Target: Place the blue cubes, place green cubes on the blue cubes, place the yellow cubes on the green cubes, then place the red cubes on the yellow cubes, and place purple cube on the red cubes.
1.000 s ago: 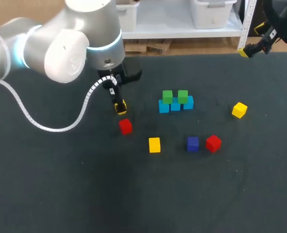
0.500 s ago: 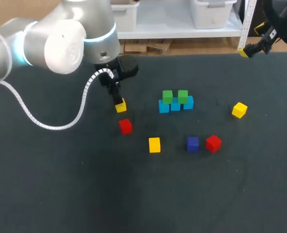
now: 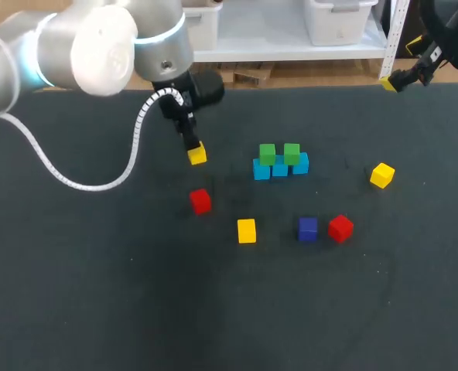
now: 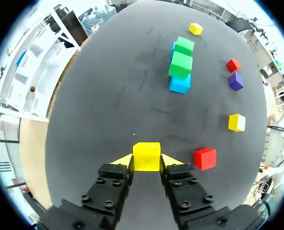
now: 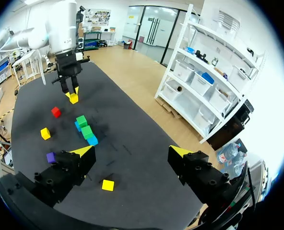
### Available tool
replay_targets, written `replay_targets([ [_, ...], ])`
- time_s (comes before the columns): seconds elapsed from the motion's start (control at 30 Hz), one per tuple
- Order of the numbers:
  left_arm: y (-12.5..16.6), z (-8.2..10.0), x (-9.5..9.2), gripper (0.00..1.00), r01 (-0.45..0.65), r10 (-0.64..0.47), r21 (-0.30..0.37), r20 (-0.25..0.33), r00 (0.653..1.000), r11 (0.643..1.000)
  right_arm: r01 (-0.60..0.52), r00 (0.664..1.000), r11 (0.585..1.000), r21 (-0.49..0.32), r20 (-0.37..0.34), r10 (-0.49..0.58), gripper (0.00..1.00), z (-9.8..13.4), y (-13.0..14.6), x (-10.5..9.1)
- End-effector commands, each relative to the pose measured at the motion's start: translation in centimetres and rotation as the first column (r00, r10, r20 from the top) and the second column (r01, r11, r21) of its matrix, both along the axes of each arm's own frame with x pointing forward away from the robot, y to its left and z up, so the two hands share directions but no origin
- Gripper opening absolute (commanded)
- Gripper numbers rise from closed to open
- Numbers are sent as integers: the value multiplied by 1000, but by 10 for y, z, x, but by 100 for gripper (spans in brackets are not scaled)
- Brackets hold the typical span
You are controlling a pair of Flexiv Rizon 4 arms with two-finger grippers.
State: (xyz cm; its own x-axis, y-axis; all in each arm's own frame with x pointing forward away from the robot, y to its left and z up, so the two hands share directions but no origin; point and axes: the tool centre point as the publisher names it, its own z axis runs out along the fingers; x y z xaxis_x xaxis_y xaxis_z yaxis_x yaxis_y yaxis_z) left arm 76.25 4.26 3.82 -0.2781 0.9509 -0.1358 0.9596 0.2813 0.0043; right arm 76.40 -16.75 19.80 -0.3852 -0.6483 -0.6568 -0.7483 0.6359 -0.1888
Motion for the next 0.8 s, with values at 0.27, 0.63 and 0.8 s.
replay_targets([
  [0.27, 1, -31, -4, 0, -19, 13, 100, 67, 998, 995, 0, 1000, 1000, 0, 0, 0, 100, 0, 0, 0],
  [0.63, 9, -37, -1, 100, -123, 123, 8, 1, 992, 992, 0, 1000, 1000, 0, 0, 0, 100, 0, 0, 0],
  [0.8, 15, -39, 2, 100, -154, 152, -24, -57, 987, 988, 0, 1000, 1000, 0, 0, 0, 100, 0, 0, 0],
])
